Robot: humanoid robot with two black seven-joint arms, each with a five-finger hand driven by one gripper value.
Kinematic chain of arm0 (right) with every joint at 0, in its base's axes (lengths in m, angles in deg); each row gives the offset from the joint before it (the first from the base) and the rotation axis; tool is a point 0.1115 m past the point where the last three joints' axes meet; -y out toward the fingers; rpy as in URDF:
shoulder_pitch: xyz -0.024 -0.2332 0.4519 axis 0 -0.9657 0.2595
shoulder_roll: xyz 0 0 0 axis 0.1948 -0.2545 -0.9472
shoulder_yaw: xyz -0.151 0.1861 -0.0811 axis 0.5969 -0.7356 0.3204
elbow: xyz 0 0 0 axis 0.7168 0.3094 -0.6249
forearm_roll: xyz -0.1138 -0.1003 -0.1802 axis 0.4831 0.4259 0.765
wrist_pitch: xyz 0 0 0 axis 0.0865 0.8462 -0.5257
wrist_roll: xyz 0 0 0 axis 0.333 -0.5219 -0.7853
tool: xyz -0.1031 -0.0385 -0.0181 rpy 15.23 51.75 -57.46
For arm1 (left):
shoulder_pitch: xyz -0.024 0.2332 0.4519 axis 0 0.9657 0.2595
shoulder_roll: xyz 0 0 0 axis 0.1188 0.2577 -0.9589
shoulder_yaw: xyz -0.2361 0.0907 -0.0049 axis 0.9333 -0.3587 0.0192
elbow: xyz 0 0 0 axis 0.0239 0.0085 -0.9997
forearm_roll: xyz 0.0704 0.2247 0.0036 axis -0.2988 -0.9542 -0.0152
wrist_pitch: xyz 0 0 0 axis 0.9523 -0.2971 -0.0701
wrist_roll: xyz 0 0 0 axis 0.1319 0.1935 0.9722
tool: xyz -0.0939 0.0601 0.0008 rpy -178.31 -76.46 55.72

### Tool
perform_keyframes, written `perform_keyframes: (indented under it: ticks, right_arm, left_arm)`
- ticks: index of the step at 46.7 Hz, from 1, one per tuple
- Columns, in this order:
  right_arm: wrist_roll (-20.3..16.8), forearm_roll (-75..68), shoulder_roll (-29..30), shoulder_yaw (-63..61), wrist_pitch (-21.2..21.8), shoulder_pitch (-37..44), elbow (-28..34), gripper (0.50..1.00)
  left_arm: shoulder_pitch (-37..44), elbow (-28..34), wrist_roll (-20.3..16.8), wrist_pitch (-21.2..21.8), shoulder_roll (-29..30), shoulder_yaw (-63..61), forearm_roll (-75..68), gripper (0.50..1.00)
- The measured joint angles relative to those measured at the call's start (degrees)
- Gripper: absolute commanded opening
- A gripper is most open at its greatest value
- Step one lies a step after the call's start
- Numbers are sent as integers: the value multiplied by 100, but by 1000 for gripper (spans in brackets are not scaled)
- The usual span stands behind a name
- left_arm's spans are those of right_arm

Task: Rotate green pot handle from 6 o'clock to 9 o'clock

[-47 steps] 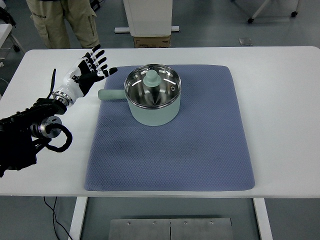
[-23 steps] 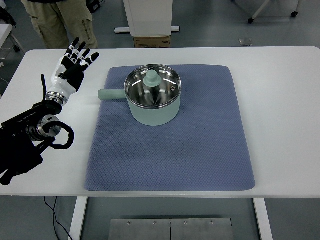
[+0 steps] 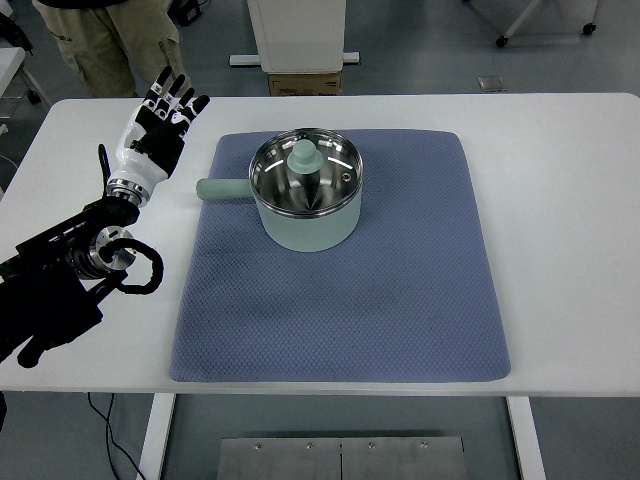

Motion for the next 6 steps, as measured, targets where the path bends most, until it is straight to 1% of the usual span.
perform_keyframes:
  ticks: [6]
  right_arm:
    - [0,-3,0,-10,0,0,0,1000]
  left_arm:
    - [8,0,0,5,-2,-7,-22,1000]
